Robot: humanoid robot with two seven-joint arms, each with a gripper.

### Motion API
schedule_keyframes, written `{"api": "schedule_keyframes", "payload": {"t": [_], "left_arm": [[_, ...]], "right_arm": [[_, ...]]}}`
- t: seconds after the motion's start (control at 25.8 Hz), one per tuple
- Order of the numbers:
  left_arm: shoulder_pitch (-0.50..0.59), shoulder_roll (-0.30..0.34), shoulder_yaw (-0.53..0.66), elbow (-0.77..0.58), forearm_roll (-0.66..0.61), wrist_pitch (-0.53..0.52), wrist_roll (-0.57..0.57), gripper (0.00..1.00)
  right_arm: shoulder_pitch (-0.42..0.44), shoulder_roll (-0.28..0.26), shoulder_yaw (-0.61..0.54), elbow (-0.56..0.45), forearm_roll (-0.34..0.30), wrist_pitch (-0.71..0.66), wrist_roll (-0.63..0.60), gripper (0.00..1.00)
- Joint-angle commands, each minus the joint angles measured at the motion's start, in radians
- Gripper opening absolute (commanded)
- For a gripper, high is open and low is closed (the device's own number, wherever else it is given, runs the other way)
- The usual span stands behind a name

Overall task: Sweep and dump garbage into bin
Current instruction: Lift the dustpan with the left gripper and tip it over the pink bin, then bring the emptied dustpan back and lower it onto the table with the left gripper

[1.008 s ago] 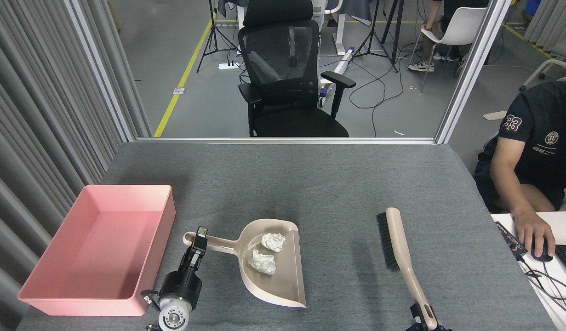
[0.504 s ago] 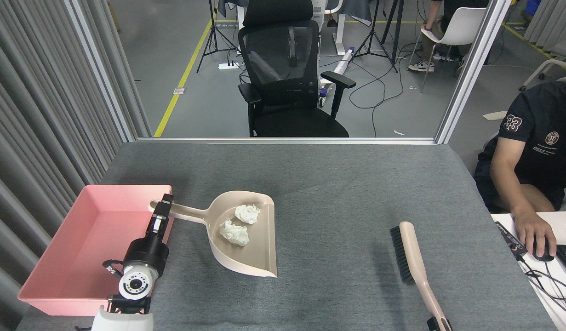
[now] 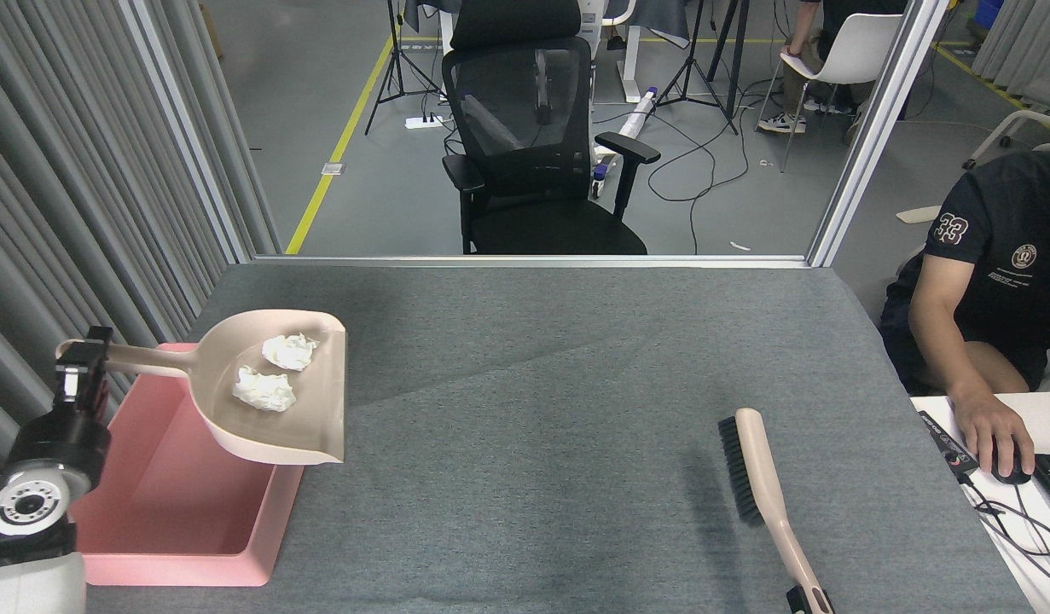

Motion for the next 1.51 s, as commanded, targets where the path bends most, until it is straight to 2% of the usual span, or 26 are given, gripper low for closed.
{"api": "schedule_keyframes", "payload": {"t": [0.0,0.08,0.16,0.31,0.43,0.5,0.7,1.01,1.12,1.28,1.4,1.47], "left_arm": [[-0.013,0.156,0.008,0.093,0.029,-0.09,-0.006,0.29],[-0.042,0.216,0.008,0.186,0.036,-0.136,-0.006,0.29],[-0.073,0.239,0.01,0.277,0.038,-0.174,-0.006,0.29],[-0.095,0.307,0.01,0.462,0.029,-0.319,0.004,0.29],[-0.174,0.316,0.006,0.579,0.015,-0.377,0.009,0.29],[-0.194,0.322,0.006,0.594,-0.042,-0.394,0.01,0.29],[-0.257,0.32,0.008,0.59,-0.287,-0.463,0.046,0.28],[-0.277,0.33,0.008,0.548,-0.462,-0.455,0.047,0.28],[-0.296,0.327,0.029,0.555,-0.416,-0.411,0.029,0.28],[-0.314,0.33,0.026,0.556,-0.215,-0.276,-0.023,0.27],[-0.325,0.307,0.005,0.507,-0.123,-0.224,-0.025,0.27],[-0.323,0.264,0.0,0.449,-0.008,-0.196,-0.025,0.27]], "right_arm": [[-0.004,0.008,0.004,0.012,0.001,0.0,0.0,0.16],[-0.004,0.008,0.011,0.018,0.0,-0.003,0.0,0.17],[-0.005,0.006,0.022,0.02,0.0,-0.02,-0.003,0.17],[-0.008,-0.001,0.024,0.018,0.0,-0.023,-0.004,0.17],[-0.004,0.006,0.025,0.018,0.003,-0.025,-0.009,0.17],[-0.001,0.009,0.027,0.018,0.014,-0.026,-0.015,0.16],[0.001,0.011,0.027,0.018,0.017,-0.028,-0.03,0.16],[0.001,0.014,0.027,0.018,0.018,-0.032,-0.03,0.17],[-0.001,0.014,0.025,0.018,0.018,-0.032,-0.029,0.17],[0.004,0.015,0.024,0.004,0.014,-0.035,-0.029,0.17],[0.001,0.006,0.013,0.006,0.009,-0.035,-0.027,0.17],[-0.001,0.0,0.013,0.006,0.009,-0.029,-0.026,0.17]]}}
